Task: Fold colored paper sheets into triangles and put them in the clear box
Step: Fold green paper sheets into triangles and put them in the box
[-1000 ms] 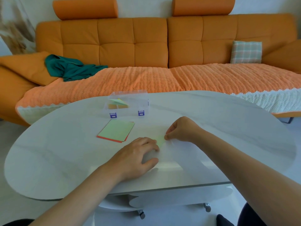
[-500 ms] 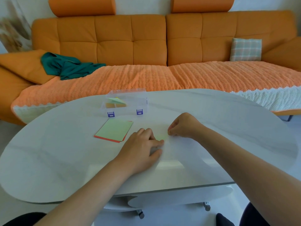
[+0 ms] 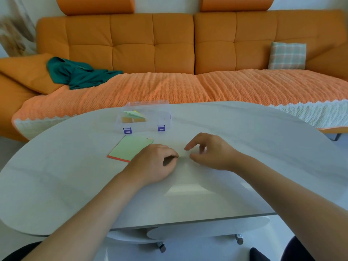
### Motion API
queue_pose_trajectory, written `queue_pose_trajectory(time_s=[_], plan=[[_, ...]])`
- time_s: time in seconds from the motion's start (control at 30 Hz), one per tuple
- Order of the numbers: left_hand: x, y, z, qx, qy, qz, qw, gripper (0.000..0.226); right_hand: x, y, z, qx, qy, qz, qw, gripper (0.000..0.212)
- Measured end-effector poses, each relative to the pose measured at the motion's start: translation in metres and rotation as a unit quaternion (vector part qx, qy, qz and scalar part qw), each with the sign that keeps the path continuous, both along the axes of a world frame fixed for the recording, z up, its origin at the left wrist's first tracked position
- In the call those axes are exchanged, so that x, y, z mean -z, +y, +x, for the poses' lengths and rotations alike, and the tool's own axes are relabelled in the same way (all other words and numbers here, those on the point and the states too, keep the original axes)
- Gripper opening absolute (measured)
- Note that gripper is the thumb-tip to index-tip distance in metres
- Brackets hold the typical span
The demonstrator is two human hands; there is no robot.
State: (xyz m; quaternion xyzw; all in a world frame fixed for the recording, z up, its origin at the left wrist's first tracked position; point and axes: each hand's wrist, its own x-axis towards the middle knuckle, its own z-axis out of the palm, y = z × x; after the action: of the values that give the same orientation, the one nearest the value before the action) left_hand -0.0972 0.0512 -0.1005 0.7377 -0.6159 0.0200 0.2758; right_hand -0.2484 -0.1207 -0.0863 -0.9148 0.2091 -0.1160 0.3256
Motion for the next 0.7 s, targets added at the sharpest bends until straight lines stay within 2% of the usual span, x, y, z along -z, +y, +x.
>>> queue_pose_trajectory(time_s=[0.1, 0.2, 0.3, 0.4, 0.57, 0.7], plan=[[-0.005, 0.0, 0.0, -0.025, 0.039, -0.023, 0.999, 0.017, -0.002, 0.008, 0.004, -0.025, -0.022, -0.013, 0.999, 0.008], [-0.013, 0.0, -0.002, -0.061, 0.133, -0.047, 0.988, 0.016, -0.012, 0.013, 0.008, -0.007, -0.055, 0.051, 0.997, 0.007], [-0.026, -0.001, -0.005, -0.093, 0.261, -0.071, 0.958, 0.014, -0.028, 0.014, 0.007, -0.018, -0.059, 0.129, 0.99, 0.01], [-0.038, 0.0, -0.008, -0.085, 0.388, -0.042, 0.917, 0.012, -0.036, 0.019, 0.007, -0.036, -0.056, 0.156, 0.985, 0.009], [-0.043, 0.002, -0.01, -0.099, 0.404, 0.028, 0.909, 0.01, -0.032, 0.024, 0.012, -0.019, -0.041, 0.136, 0.99, 0.015], [-0.041, 0.001, -0.012, -0.118, 0.403, 0.019, 0.907, 0.009, -0.028, 0.031, 0.017, -0.005, -0.049, 0.111, 0.993, 0.016]])
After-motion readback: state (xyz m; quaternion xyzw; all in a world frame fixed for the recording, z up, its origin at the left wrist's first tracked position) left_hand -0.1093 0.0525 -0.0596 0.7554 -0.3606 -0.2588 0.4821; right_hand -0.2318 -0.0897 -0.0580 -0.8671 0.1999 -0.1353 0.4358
